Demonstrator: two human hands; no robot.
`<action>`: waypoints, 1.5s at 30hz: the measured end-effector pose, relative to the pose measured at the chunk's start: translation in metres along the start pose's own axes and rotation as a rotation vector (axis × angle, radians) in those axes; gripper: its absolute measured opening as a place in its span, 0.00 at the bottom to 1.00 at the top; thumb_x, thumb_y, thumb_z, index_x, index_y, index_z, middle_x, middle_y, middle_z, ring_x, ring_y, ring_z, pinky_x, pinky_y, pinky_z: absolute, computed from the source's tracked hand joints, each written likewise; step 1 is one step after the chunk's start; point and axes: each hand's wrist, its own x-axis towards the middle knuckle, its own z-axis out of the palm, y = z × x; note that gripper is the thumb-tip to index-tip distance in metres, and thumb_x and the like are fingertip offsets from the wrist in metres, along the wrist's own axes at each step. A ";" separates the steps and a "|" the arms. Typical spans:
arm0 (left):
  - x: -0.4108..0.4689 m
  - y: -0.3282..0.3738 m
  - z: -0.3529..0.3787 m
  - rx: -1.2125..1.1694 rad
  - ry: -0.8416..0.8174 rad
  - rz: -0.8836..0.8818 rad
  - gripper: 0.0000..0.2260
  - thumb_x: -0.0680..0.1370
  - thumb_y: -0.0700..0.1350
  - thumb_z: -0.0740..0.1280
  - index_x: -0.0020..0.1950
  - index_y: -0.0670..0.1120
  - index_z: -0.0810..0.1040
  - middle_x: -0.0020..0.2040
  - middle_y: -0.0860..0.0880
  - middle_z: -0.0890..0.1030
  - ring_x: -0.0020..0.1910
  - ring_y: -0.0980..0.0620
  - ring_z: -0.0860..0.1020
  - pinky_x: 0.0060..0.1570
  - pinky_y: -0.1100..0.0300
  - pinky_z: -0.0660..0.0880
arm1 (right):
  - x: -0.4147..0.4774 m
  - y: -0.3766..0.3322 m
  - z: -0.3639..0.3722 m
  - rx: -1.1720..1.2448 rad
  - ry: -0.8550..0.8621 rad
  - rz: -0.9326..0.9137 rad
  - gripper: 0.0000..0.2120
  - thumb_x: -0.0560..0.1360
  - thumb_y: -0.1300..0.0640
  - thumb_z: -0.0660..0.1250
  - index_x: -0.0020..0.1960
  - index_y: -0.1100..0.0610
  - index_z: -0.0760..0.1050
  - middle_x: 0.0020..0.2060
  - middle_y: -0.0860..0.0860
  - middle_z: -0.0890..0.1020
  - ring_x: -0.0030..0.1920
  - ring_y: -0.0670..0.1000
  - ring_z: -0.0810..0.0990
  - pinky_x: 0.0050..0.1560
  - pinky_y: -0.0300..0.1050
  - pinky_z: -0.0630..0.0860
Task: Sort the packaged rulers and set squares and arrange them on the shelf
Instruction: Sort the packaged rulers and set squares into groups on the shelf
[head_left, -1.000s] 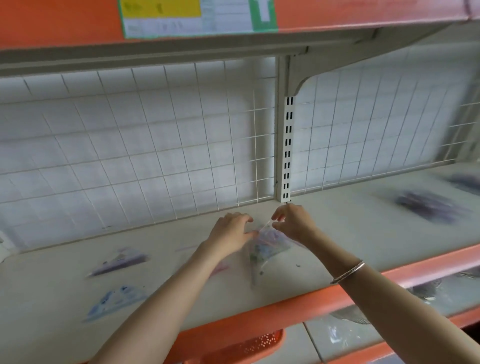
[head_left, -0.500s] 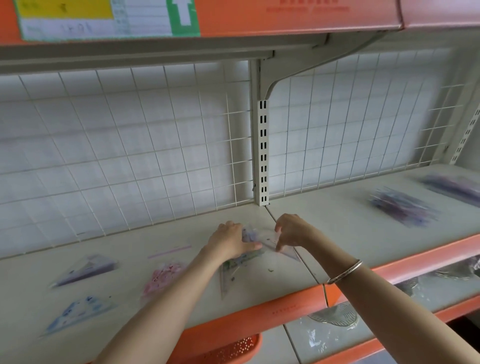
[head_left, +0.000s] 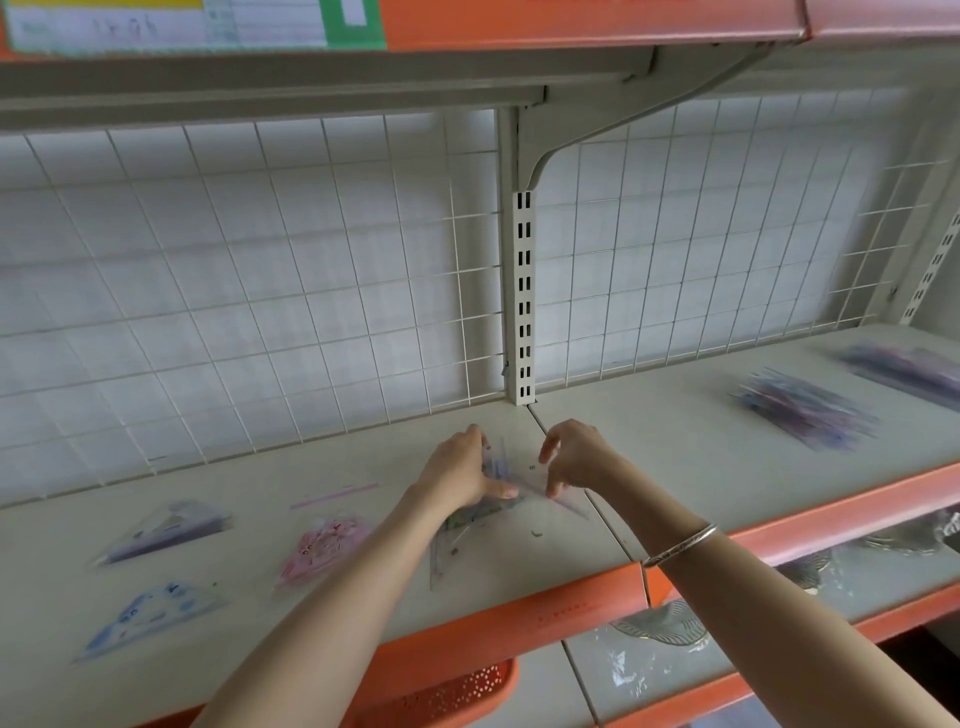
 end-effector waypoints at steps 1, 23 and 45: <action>-0.001 0.000 0.000 -0.034 0.005 -0.006 0.32 0.68 0.53 0.77 0.65 0.44 0.67 0.63 0.46 0.72 0.60 0.48 0.72 0.52 0.59 0.68 | 0.000 0.001 -0.001 0.037 0.052 0.008 0.15 0.64 0.70 0.74 0.50 0.63 0.80 0.39 0.53 0.79 0.43 0.52 0.76 0.42 0.40 0.75; -0.009 -0.020 -0.043 -1.029 0.104 -0.280 0.02 0.74 0.41 0.72 0.45 0.46 0.80 0.34 0.50 0.83 0.25 0.60 0.73 0.31 0.65 0.65 | -0.003 -0.025 -0.009 0.946 0.173 -0.207 0.10 0.75 0.67 0.66 0.53 0.56 0.73 0.36 0.56 0.81 0.31 0.52 0.80 0.24 0.39 0.68; -0.020 -0.026 -0.052 -1.166 -0.067 -0.304 0.07 0.79 0.43 0.66 0.44 0.41 0.79 0.30 0.48 0.81 0.28 0.54 0.80 0.28 0.65 0.75 | -0.005 -0.050 0.024 0.439 0.163 -0.430 0.04 0.70 0.54 0.74 0.38 0.45 0.84 0.32 0.42 0.84 0.32 0.46 0.77 0.36 0.43 0.73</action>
